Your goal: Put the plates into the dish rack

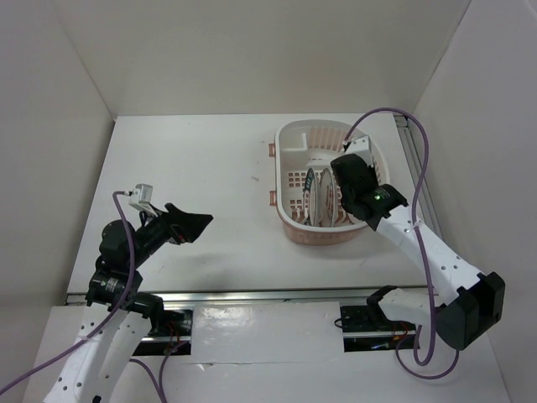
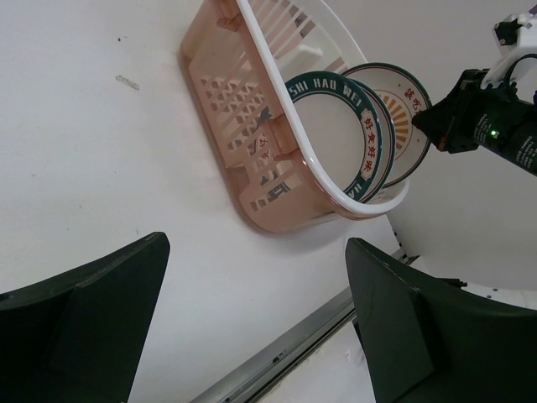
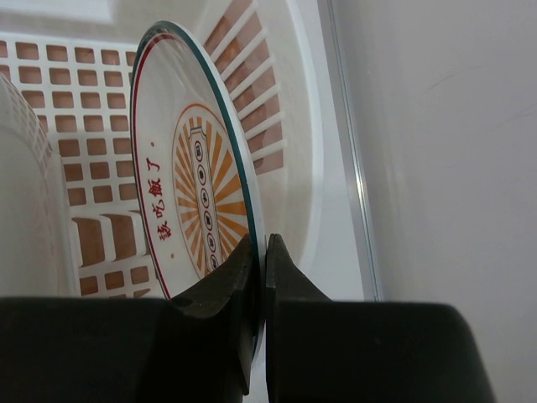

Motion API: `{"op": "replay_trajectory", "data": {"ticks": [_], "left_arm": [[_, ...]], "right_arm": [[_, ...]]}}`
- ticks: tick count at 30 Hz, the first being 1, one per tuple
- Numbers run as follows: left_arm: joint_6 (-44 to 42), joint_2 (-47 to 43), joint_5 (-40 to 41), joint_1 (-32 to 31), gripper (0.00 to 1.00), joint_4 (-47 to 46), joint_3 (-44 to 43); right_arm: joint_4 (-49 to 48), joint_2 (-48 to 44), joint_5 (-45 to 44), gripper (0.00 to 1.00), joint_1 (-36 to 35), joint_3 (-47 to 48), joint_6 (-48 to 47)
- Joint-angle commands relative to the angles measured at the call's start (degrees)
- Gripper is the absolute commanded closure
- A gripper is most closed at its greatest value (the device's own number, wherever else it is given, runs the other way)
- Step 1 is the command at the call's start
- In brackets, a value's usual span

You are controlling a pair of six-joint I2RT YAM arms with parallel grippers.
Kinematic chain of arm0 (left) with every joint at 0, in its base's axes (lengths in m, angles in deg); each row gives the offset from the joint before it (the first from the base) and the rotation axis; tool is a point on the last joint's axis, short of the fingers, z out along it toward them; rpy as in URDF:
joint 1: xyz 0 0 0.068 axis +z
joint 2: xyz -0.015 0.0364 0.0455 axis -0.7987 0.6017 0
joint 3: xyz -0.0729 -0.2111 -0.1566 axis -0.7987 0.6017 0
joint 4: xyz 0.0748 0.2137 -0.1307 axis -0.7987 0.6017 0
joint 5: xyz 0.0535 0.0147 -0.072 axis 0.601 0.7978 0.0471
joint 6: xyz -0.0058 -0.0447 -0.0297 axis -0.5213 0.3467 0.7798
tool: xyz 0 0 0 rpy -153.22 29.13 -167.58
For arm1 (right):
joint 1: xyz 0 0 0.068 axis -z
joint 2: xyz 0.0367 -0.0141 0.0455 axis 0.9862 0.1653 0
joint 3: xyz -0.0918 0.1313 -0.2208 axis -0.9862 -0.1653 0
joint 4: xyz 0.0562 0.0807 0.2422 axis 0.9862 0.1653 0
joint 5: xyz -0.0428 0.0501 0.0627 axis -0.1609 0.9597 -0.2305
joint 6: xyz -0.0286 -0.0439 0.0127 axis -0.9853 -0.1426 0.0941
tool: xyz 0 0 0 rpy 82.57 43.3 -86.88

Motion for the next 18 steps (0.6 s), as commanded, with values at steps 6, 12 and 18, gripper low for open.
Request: {"op": "replay_trajectory", "data": {"ticks": [6, 12, 18], "left_arm": [[-1.23, -1.51, 0.71, -0.20, 0.00, -1.28, -2.19], [-1.23, -1.51, 0.71, -0.20, 0.00, -1.28, -2.19], [-1.23, -1.51, 1.23, -0.20, 0.00, -1.28, -2.19]], "right_arm": [[-3.54, 1.13, -2.43, 1.00, -0.32, -1.81, 0.00], [-2.41, 1.75, -1.91, 0.82, -0.32, -1.30, 1.14], [-1.79, 2.89, -1.38, 0.67, -0.32, -0.76, 1.67]]}}
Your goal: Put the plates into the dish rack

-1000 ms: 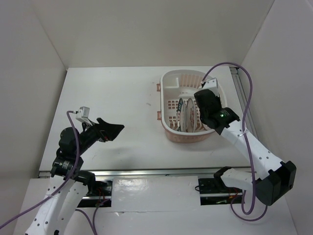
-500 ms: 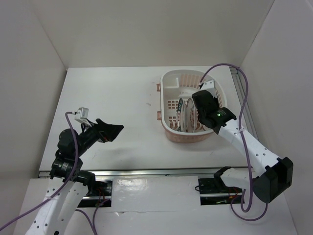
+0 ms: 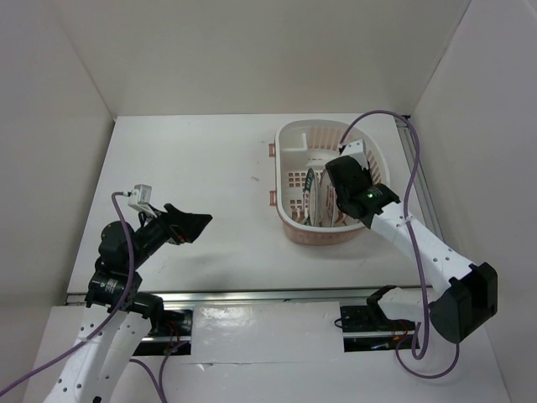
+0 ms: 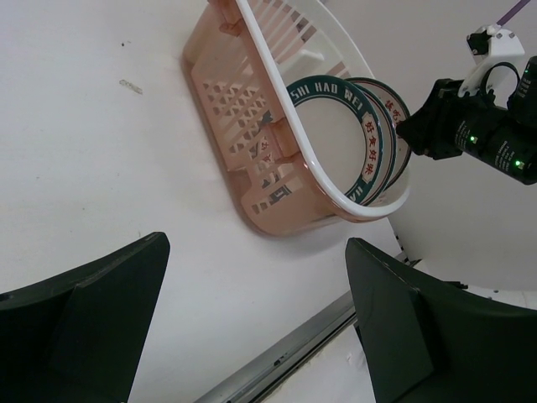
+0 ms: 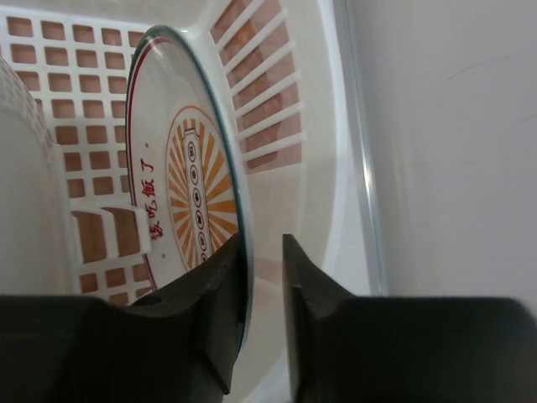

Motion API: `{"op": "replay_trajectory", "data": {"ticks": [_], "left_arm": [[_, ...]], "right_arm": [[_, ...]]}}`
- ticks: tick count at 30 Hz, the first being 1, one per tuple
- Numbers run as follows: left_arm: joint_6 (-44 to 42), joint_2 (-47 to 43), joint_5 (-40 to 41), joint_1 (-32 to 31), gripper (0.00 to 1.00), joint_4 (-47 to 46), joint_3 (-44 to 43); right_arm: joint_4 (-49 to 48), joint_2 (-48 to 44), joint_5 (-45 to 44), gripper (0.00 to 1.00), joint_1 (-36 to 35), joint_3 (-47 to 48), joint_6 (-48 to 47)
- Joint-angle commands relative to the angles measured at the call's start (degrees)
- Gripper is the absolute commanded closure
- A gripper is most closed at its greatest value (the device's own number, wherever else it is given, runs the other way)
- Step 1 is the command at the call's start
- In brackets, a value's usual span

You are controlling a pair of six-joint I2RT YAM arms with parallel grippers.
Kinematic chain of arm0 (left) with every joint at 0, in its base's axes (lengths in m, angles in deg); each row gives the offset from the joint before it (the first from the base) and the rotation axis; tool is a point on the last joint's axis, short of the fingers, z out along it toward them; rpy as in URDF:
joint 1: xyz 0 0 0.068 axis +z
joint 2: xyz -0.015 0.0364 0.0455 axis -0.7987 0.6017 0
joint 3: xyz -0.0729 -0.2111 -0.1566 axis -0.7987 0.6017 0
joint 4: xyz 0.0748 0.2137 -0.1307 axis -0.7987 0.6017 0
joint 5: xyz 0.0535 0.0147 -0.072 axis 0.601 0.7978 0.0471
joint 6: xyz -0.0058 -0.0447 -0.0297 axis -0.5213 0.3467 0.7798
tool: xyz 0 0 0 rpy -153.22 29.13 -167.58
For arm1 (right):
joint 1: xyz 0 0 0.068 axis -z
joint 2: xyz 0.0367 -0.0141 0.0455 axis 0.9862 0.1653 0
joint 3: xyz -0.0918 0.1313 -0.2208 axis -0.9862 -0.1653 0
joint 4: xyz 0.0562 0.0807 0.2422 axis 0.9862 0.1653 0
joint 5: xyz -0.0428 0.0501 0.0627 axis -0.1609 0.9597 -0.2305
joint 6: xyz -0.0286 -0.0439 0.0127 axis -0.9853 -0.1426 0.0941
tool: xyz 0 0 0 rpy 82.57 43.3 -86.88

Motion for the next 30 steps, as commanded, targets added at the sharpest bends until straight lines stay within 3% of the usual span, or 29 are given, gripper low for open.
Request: {"op": "replay_trajectory", "data": {"ticks": [1, 4, 5, 8, 9, 12, 23, 27, 30], "left_arm": [[-1.14, -0.71, 0.69, -0.20, 0.00, -0.87, -2.19], [-1.14, -0.71, 0.69, -0.20, 0.00, -0.86, -2.19], [-1.14, -0.71, 0.69, -0.20, 0.00, -0.86, -2.19], [-1.14, -0.71, 0.69, -0.20, 0.00, -0.86, -2.19], [-1.14, -0.18, 0.69, -0.20, 0.00, -0.86, -2.19], [-1.14, 0.34, 0.69, -0.20, 0.00, -0.86, -2.19], [-1.14, 2.10, 1.22, -0.20, 0.00, -0.86, -2.19], [-1.14, 3.51, 2.44, -0.20, 0.00, 0.45, -2.80], [-2.28, 5.79, 4.02, -0.20, 0.00, 4.65, -5.96]], "right_arm": [[-0.52, 0.68, -1.73, 0.62, -0.25, 1.55, 0.38], [0.79, 1.21, -1.21, 0.53, -0.25, 2.16, 0.38], [0.80, 1.21, -1.21, 0.43, -0.25, 2.78, 0.90], [2.82, 1.74, -1.21, 0.29, -0.25, 4.18, 1.43], [3.43, 2.35, -1.73, 0.12, -0.25, 4.71, 2.13], [6.68, 2.35, -2.35, 0.00, -0.25, 6.48, 3.80], [14.50, 1.48, 1.87, 0.00, -0.25, 14.64, 7.49], [17.84, -0.72, 2.40, 0.00, -0.25, 22.18, 8.11], [20.22, -2.83, 7.74, 0.00, -0.25, 27.02, 8.11]]}}
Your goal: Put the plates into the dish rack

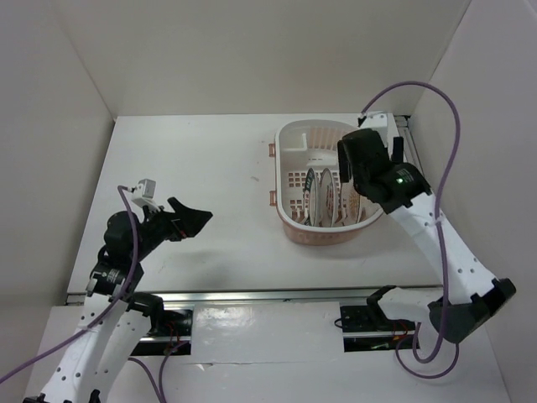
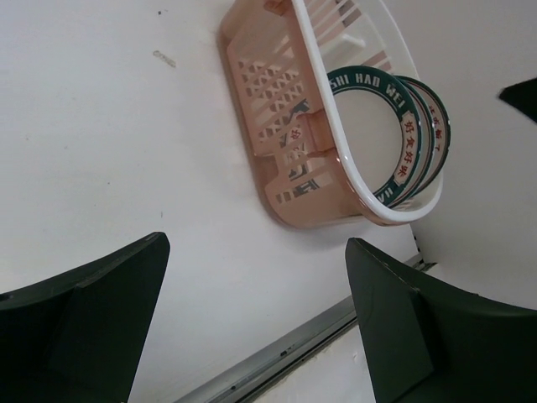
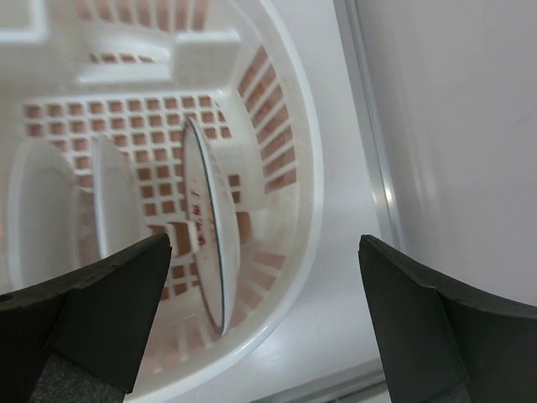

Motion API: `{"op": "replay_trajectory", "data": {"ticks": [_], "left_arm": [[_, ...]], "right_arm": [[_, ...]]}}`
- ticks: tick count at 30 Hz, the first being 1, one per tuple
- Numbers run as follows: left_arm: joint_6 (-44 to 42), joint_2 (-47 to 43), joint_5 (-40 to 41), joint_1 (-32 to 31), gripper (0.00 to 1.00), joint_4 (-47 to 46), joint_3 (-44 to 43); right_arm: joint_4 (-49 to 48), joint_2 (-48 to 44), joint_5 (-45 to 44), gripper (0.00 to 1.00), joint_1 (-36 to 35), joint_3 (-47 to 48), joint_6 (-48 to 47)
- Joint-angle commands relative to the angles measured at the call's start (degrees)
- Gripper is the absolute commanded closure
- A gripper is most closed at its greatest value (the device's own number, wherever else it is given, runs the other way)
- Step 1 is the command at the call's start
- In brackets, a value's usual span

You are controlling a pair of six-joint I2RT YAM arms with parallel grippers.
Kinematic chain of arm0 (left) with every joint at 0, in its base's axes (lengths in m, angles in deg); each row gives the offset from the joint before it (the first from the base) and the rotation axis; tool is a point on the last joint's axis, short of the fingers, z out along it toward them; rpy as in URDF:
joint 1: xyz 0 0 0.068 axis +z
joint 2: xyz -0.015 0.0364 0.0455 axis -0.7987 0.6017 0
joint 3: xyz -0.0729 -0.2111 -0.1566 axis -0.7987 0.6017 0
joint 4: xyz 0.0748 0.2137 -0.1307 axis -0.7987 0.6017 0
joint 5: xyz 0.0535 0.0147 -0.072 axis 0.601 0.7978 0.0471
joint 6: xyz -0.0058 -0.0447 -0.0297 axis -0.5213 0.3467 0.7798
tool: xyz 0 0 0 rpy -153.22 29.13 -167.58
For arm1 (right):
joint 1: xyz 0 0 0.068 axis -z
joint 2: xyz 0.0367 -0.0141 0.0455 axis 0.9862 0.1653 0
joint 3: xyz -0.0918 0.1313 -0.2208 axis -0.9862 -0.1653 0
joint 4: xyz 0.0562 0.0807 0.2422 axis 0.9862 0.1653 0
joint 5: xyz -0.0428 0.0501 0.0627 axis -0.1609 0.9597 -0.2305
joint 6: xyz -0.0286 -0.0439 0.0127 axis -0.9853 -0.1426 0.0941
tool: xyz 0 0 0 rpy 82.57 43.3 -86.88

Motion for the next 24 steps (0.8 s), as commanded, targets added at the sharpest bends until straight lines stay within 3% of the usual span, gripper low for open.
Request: {"op": "replay_trajectory", "data": {"ticks": [1, 6, 12, 24], "left_arm": [[-2.07, 1.77, 3.06, -0.20, 0.00, 3.53, -5.52], [-6.37, 4.94, 8.51, -0.73, 0.00, 15.83, -16.07], [-10.23, 2.14, 16.43, -0.73, 0.00, 27.96, -27.31], [-12.97, -6.04, 23.38, -0.73, 0.00, 41.33, -37.70]], "right_arm": [[4.40, -5.12, 5.65, 0.00, -0.25, 6.95, 1.23], [6.95, -12.15, 16.38, 0.00, -0.25, 8.63, 1.32], [13.96, -19.81, 19.64, 0.00, 0.27, 10.56, 3.95], [19.69, -30.79, 26.24, 0.00, 3.43, 11.53, 6.33]]}}
